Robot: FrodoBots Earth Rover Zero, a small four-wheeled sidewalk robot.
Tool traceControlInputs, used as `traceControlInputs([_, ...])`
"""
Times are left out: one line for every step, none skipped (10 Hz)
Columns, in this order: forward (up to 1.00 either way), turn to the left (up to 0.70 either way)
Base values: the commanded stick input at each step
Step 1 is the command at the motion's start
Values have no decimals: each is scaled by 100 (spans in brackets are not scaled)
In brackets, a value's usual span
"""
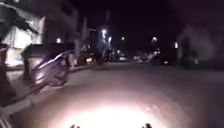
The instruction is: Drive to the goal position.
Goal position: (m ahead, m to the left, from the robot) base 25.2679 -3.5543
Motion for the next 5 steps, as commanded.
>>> traceControlInputs([85,0])
traceControlInputs([85,0])
traceControlInputs([85,0])
traceControlInputs([85,0])
traceControlInputs([85,0])
